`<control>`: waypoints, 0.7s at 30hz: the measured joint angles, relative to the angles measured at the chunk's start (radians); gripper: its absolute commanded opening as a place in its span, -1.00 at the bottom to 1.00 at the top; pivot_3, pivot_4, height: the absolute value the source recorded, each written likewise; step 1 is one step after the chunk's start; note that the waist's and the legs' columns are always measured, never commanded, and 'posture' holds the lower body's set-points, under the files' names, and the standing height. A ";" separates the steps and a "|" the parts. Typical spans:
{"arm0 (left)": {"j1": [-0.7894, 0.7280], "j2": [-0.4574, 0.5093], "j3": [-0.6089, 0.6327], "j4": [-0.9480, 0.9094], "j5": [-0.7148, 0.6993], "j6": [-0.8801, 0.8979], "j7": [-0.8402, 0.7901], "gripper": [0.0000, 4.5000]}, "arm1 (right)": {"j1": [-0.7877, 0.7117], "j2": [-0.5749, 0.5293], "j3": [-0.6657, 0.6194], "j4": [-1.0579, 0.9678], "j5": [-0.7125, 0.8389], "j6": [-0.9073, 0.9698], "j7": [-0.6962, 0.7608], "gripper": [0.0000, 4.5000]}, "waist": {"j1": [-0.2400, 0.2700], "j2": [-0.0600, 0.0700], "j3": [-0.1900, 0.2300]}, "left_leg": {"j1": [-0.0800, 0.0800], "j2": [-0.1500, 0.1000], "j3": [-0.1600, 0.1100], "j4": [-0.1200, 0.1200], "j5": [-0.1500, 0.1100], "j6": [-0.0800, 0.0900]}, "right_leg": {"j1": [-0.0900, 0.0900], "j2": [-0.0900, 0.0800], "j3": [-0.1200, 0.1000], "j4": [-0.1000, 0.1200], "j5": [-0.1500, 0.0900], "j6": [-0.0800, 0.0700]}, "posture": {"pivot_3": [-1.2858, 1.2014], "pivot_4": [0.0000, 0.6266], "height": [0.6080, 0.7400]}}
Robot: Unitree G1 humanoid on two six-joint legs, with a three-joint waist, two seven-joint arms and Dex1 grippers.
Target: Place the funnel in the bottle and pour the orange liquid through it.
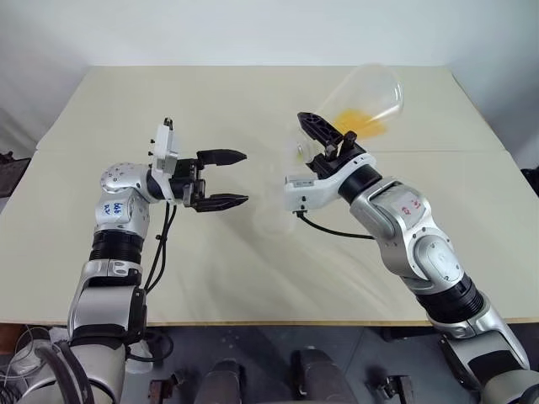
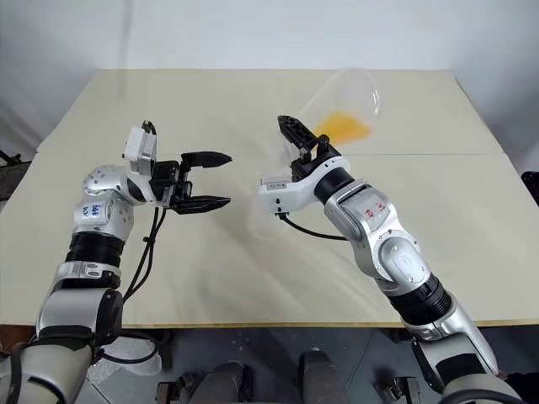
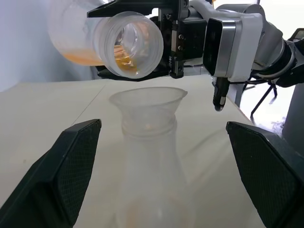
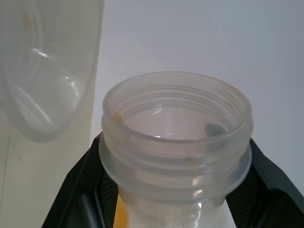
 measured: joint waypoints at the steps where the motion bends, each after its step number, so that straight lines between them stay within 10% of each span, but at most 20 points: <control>1: 0.000 0.000 0.000 0.000 0.000 0.003 0.000 1.00 | 0.000 0.000 0.000 0.004 -0.003 -0.003 -0.004 0.09 | 0.000 0.000 0.000 | 0.000 0.000 0.000 0.000 0.000 0.000 | 0.000 0.000 0.000 0.000 0.000 0.000 | 0.03 -0.52 1.00; 21: 0.009 0.001 0.002 -0.022 -0.003 0.037 0.000 1.00 | -0.014 0.015 0.000 0.046 -0.021 -0.068 -0.042 0.09 | -0.001 0.000 0.000 | 0.000 0.000 0.000 0.000 0.000 0.000 | 0.000 0.000 0.000 0.001 0.000 0.000 | 0.03 -0.52 1.00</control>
